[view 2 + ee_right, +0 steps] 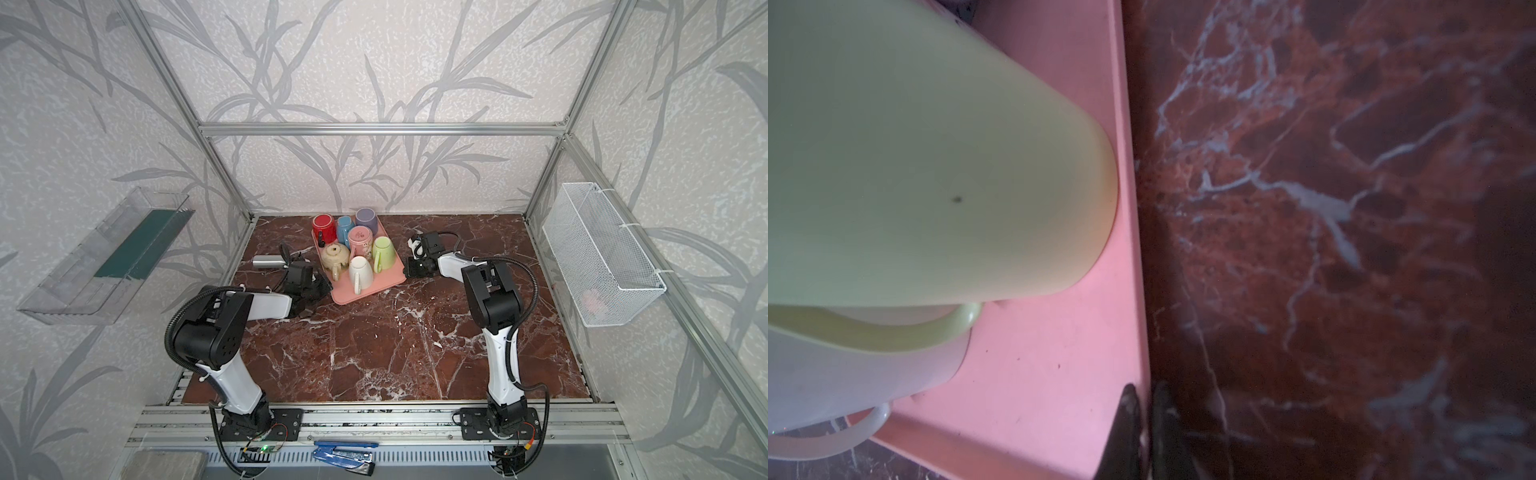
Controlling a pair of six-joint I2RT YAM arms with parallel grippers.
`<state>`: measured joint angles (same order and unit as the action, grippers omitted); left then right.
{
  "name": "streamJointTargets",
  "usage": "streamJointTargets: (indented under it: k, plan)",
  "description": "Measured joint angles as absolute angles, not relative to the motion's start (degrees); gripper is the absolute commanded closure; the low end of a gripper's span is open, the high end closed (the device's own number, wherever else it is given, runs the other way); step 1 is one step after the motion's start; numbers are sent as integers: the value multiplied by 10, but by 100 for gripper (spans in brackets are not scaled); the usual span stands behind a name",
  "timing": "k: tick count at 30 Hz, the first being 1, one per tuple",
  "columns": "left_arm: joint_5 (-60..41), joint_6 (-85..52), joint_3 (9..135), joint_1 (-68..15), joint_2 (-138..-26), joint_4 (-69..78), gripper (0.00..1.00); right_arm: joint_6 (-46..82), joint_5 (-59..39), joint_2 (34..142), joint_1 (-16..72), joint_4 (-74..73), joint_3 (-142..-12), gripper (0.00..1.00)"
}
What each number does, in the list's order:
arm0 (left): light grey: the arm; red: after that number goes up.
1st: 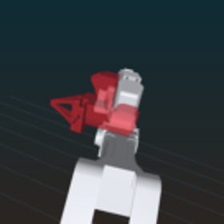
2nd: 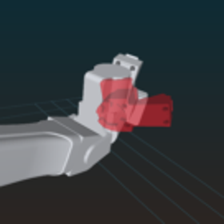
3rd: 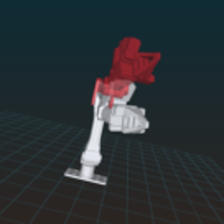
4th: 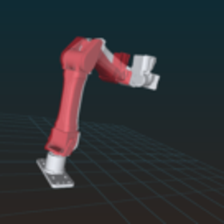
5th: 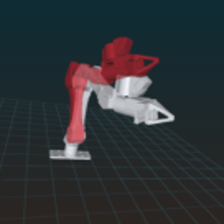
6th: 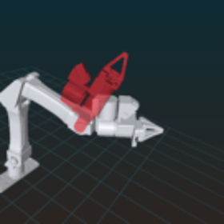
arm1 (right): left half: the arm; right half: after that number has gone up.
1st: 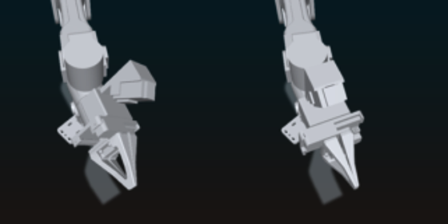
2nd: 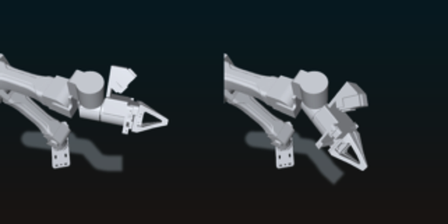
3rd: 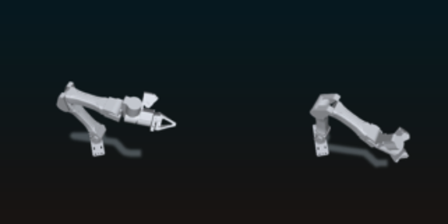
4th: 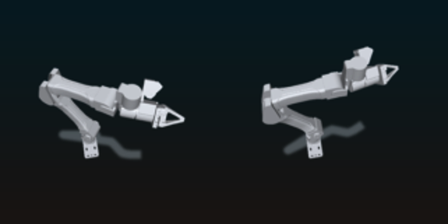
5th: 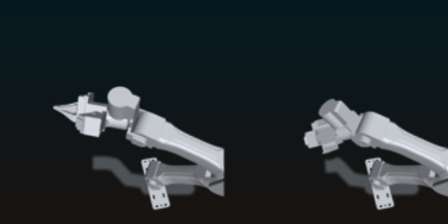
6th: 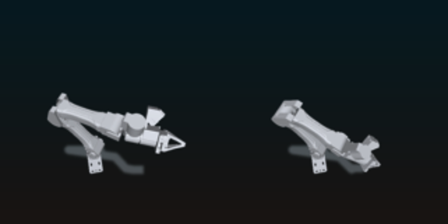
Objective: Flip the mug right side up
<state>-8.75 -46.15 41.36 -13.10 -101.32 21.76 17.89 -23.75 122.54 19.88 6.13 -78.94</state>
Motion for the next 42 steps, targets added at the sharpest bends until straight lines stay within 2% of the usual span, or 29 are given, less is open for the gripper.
streamJointTargets:
  k: [13,27,42]
  plan:
    - [-85,-460,367,-183,-967,205,100,215,-188,1091,208,29,-602,100]
    - [-55,-463,300,-261,-902,202,100,262,-105,920,259,43,-420,100]
    - [-4,-482,262,-353,-854,181,100,320,-61,756,312,88,-289,100]
